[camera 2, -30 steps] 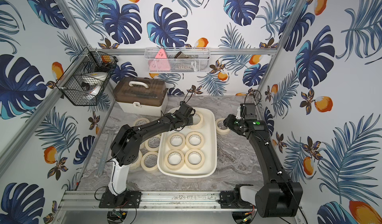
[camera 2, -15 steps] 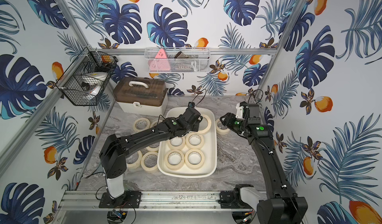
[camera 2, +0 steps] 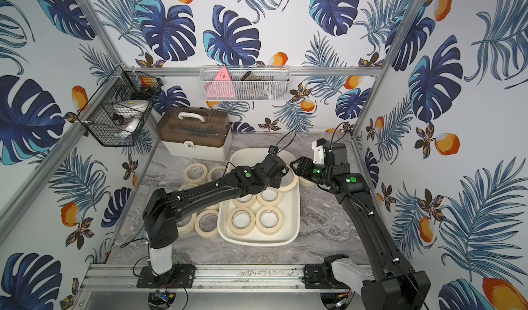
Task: Take out the art tape in the storage box
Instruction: Place the art tape at the center of the board.
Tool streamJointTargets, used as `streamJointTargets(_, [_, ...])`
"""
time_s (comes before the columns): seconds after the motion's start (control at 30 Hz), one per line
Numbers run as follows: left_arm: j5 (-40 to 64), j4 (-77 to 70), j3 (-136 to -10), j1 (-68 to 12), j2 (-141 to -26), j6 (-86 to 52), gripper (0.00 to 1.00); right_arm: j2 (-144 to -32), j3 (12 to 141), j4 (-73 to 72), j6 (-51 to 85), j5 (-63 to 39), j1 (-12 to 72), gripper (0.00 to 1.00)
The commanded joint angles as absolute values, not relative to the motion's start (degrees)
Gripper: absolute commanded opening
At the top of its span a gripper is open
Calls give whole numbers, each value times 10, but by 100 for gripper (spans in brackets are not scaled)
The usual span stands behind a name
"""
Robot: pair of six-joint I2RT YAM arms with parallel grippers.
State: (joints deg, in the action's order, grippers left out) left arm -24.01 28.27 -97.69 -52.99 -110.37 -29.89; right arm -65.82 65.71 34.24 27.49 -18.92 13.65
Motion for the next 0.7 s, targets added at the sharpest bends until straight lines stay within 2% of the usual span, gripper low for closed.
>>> streamJointTargets(0.0, [-244,271,-987,-536,-1106,-301,4,-679,661,346,256,-119,167,62])
streamJointTargets(0.33, [-247,272,-990,-541,-1103,-308,5,-714,632,360,240,26,221,61])
streamJointTargets(0.67, [-254,283,-988,-541,-1103,-313,5,-710,643,402,220,132,236,60])
